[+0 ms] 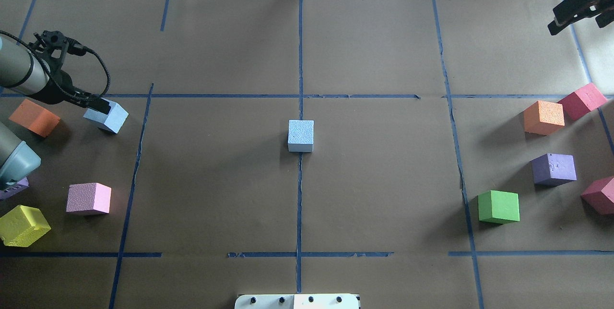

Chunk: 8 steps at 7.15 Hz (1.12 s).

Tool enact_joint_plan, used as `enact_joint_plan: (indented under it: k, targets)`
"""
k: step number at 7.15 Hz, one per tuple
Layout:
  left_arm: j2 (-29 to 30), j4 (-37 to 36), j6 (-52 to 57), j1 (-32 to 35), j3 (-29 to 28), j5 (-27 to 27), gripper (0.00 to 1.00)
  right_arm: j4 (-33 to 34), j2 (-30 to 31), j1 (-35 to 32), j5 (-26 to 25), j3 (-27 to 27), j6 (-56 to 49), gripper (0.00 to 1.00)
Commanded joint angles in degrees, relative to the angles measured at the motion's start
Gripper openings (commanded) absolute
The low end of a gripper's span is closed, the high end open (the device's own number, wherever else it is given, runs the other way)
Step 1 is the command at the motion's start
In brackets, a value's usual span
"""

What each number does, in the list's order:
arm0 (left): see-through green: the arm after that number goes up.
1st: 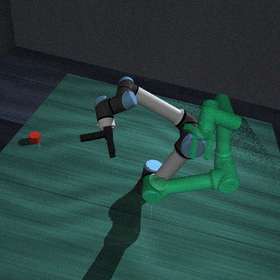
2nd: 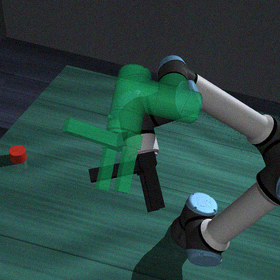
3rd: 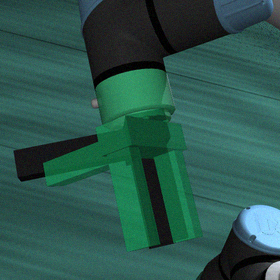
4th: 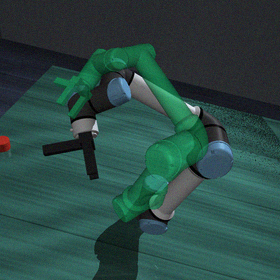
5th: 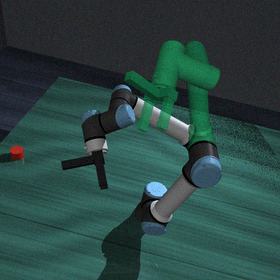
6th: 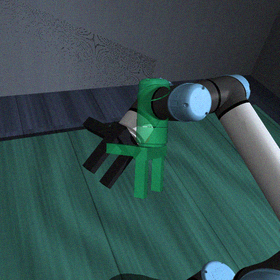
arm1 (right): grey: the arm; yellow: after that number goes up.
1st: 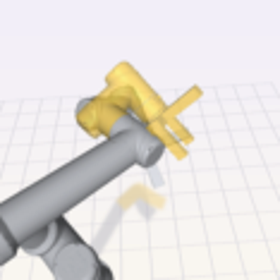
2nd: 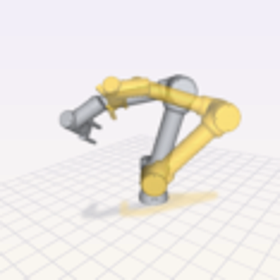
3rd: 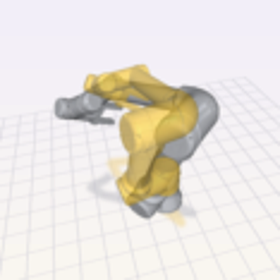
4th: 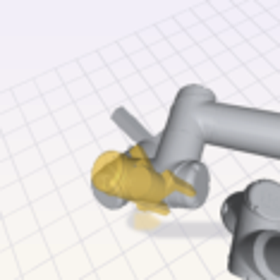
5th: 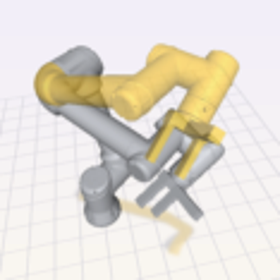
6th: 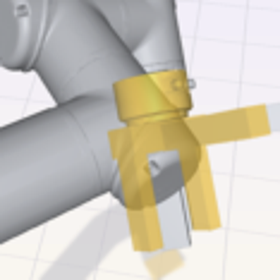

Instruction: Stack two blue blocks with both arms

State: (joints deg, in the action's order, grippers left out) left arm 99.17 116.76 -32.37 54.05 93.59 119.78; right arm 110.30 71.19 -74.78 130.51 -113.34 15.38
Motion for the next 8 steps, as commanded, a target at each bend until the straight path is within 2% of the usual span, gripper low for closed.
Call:
enact_joint_plan:
  k: [1,4,6,7,8]
  targets:
    - [0.14,0.22,-2.94,-1.92,-0.95,0.28,1.00,0.17,1.85,-1.51,-0.08,0.57,-4.38,1.00]
    - [0.50,0.22,-3.40,-3.95,-1.65,0.01,1.00,-0.08,2.81,-2.91,0.00,1.10,-4.91,1.00]
    - [2.68,0.22,-3.31,-4.04,-4.10,-0.08,1.00,0.35,3.95,-5.28,0.18,1.02,-7.81,1.00]
    - [3.22,0.13,-3.31,-4.04,-4.72,-0.08,0.94,0.44,4.30,-5.90,2.10,1.02,-9.12,1.00]
    - [3.40,0.13,-3.48,-4.04,-4.82,-0.08,0.58,0.44,4.48,-6.25,2.46,1.02,-9.22,1.00]
